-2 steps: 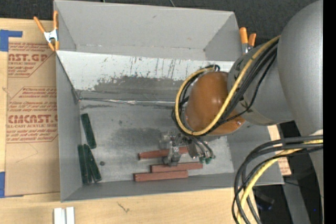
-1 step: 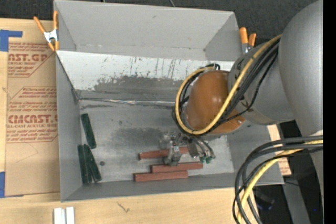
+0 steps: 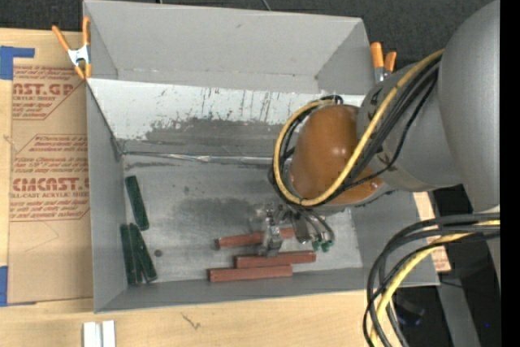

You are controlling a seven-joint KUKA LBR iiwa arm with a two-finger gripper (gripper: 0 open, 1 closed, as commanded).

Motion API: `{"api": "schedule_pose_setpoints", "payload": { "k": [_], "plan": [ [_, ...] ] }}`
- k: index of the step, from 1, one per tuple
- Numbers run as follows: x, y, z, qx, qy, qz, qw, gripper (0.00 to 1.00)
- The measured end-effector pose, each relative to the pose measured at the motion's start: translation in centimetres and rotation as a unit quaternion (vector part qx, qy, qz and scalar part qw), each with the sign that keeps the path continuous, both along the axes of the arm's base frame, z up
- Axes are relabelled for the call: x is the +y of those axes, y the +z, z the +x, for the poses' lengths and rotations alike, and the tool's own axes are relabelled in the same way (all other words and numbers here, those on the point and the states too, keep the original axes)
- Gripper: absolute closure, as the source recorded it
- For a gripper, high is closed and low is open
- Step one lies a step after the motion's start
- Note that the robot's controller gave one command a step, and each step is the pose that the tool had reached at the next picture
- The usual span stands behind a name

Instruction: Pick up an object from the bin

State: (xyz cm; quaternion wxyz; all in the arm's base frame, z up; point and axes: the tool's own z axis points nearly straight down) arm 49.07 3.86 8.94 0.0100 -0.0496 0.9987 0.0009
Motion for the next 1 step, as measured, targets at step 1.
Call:
{"api": "schedule_pose_setpoints", "payload": {
  "k": [1],
  "plan": [
    [-0.02, 2.10, -0.34, 0.0094, 0.001, -0.001, 1.0000, 1.00]
  ]
}}
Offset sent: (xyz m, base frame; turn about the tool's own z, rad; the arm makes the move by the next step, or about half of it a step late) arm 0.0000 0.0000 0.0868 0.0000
